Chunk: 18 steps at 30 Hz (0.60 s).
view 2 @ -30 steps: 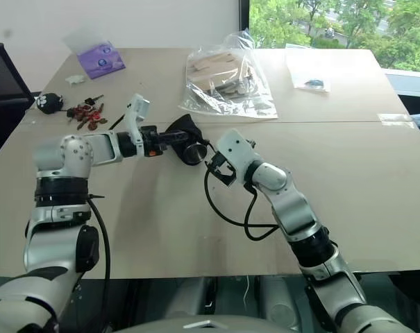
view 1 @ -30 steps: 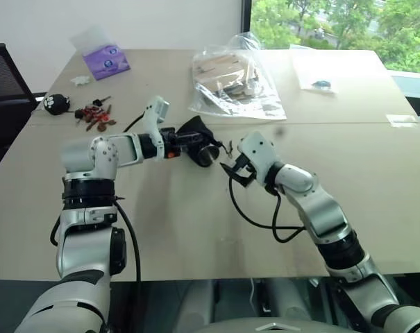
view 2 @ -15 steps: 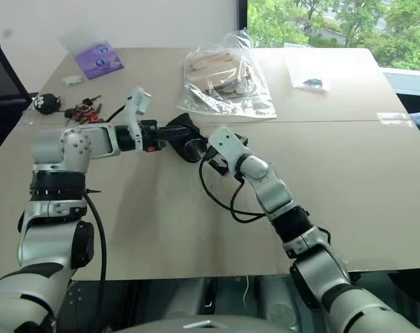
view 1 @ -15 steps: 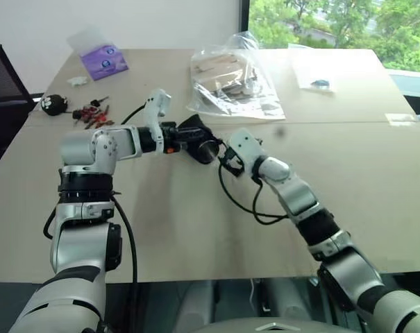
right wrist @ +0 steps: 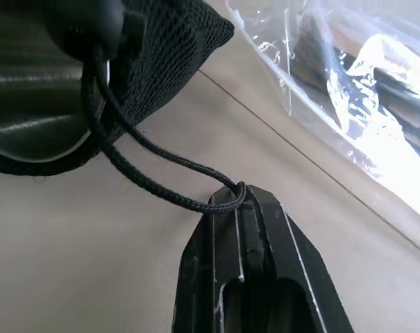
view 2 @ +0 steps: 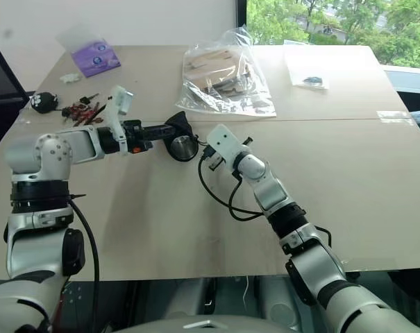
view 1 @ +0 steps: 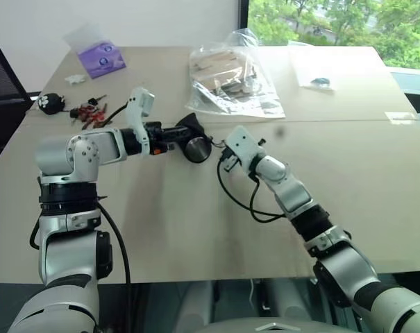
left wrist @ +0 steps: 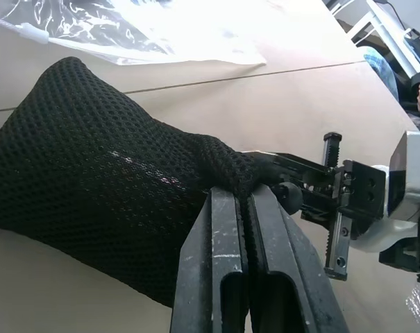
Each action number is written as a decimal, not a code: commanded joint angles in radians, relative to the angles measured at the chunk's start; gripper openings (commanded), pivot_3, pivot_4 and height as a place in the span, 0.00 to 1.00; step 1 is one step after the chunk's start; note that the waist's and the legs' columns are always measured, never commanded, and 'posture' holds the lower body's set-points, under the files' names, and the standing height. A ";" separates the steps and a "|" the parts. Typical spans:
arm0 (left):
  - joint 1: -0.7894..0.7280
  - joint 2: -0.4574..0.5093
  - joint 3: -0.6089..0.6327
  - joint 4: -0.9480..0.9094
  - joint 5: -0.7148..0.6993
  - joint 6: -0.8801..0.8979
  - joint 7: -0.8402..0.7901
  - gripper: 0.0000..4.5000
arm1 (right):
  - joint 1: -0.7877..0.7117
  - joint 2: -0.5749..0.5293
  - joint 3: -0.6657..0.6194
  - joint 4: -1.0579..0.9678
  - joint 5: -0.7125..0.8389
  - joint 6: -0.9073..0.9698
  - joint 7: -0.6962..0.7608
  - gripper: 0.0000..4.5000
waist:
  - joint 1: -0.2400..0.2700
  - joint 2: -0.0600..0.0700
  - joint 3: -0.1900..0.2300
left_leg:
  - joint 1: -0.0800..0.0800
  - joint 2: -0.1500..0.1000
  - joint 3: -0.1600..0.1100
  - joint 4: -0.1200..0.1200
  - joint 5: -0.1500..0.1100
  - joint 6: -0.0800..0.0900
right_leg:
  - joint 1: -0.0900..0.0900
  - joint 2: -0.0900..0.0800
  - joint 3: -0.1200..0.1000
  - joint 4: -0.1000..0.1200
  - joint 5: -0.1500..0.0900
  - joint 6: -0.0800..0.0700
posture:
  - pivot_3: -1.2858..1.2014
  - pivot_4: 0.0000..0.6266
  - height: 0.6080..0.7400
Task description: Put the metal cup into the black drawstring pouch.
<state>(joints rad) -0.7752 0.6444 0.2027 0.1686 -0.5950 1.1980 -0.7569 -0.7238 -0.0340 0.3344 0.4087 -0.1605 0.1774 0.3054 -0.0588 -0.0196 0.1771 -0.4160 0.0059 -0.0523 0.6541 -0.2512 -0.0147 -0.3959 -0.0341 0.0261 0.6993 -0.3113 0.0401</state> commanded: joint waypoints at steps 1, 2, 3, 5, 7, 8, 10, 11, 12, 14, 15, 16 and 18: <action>0.007 0.013 0.039 -0.049 -0.031 0.003 0.009 0.00 | -0.019 -0.008 -0.022 -0.058 -0.012 -0.036 -0.011 0.01 | -0.003 0.000 0.000 | 0.000 0.000 0.000 0.000 0.000 0.000 | 0.000 0.000 0.000 0.000 0.000 0.000 | 0.52 0.24 1.00; 0.012 0.010 0.039 -0.054 -0.033 0.001 0.012 0.00 | -0.018 -0.017 -0.025 -0.072 -0.017 -0.038 -0.014 0.01 | -0.004 0.000 0.000 | 0.000 0.000 0.000 0.000 0.000 0.000 | 0.000 0.000 0.000 0.000 0.000 0.000 | 0.52 0.24 1.00; 0.016 0.006 0.039 -0.058 -0.035 0.000 0.016 0.00 | -0.015 -0.023 -0.032 -0.090 -0.017 -0.037 -0.017 0.01 | -0.005 0.000 0.000 | 0.000 0.000 0.000 0.000 0.000 0.000 | 0.000 0.000 0.000 0.000 0.000 0.000 | 0.52 0.24 1.00; 0.021 -0.001 0.044 -0.065 -0.046 0.001 0.024 0.00 | -0.006 -0.035 -0.048 -0.134 -0.010 -0.018 -0.017 0.01 | -0.007 0.000 0.000 | 0.000 0.000 0.000 0.000 0.000 0.000 | 0.000 0.000 0.000 0.000 0.000 0.000 | 0.52 0.24 1.00; 0.029 -0.007 0.052 -0.073 -0.057 0.002 0.033 0.00 | 0.007 -0.048 -0.058 -0.176 -0.007 0.001 -0.007 0.01 | -0.007 0.000 0.000 | 0.000 0.000 0.000 0.000 0.000 0.000 | 0.000 0.000 0.000 0.000 0.000 0.000 | 0.52 0.24 1.00; 0.034 -0.010 0.058 -0.077 -0.063 0.003 0.036 0.00 | 0.014 -0.053 -0.061 -0.194 -0.006 0.010 -0.001 0.01 | -0.007 0.000 0.000 | 0.000 0.000 0.000 0.000 0.000 0.000 | 0.000 0.000 0.000 0.000 0.000 0.000 | 0.52 0.24 1.00; 0.043 -0.013 0.065 -0.083 -0.071 0.002 0.041 0.00 | 0.025 -0.061 -0.063 -0.219 -0.008 0.021 0.006 0.01 | -0.007 0.000 0.000 | 0.000 0.000 0.000 0.000 0.000 0.000 | 0.000 0.000 0.000 0.001 0.000 0.000 | 0.52 0.24 1.00; 0.046 -0.012 0.066 -0.083 -0.073 0.000 0.042 0.00 | 0.030 -0.065 -0.064 -0.232 -0.007 0.028 0.009 0.01 | -0.008 0.000 0.000 | 0.000 0.000 0.000 0.000 0.000 0.000 | 0.000 0.000 0.000 0.001 0.000 0.000 | 0.52 0.24 1.00; 0.049 -0.010 0.067 -0.082 -0.074 -0.002 0.044 0.00 | 0.035 -0.069 -0.065 -0.246 -0.006 0.035 0.013 0.01 | -0.009 0.000 0.000 | 0.000 0.000 0.000 0.000 0.000 0.000 | 0.000 0.000 0.001 0.001 0.000 0.000 | 0.52 0.24 1.00; 0.052 -0.005 0.066 -0.078 -0.078 -0.006 0.046 0.00 | 0.044 -0.078 -0.067 -0.270 -0.007 0.048 0.021 0.01 | -0.009 0.000 0.000 | 0.000 0.000 0.001 0.000 0.000 0.000 | 0.000 0.000 0.001 0.001 0.000 0.000 | 0.52 0.24 1.00; 0.054 -0.002 0.065 -0.076 -0.078 -0.009 0.047 0.00 | 0.049 -0.083 -0.069 -0.283 -0.005 0.054 0.026 0.01 | -0.009 0.000 0.000 | 0.000 0.000 0.001 0.000 0.000 0.000 | 0.000 0.000 0.001 0.001 0.000 0.000 | 0.52 0.24 1.00; 0.054 0.000 0.064 -0.075 -0.078 -0.010 0.047 0.00 | 0.055 -0.089 -0.076 -0.298 -0.001 0.064 0.029 0.01 | -0.009 0.000 0.000 | 0.000 0.000 0.001 0.000 0.000 0.000 | 0.000 0.000 0.001 0.001 0.000 0.000 | 0.52 0.24 1.00; 0.054 0.002 0.061 -0.074 -0.079 -0.012 0.047 0.00 | 0.064 -0.099 -0.084 -0.324 0.002 0.080 0.032 0.01 | -0.008 0.000 0.000 | 0.000 0.000 0.001 0.000 0.000 0.000 | 0.000 0.000 0.001 0.001 0.000 0.000 | 0.52 0.24 1.00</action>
<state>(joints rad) -0.7176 0.6289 0.2358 0.1265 -0.6599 1.1995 -0.7115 -0.6616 -0.1228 0.2738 0.1554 -0.1687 0.2442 0.3295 -0.0670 -0.0196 0.1770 -0.4158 0.0059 -0.0516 0.6546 -0.2512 -0.0147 -0.3961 -0.0342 0.0268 0.7006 -0.3113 0.0401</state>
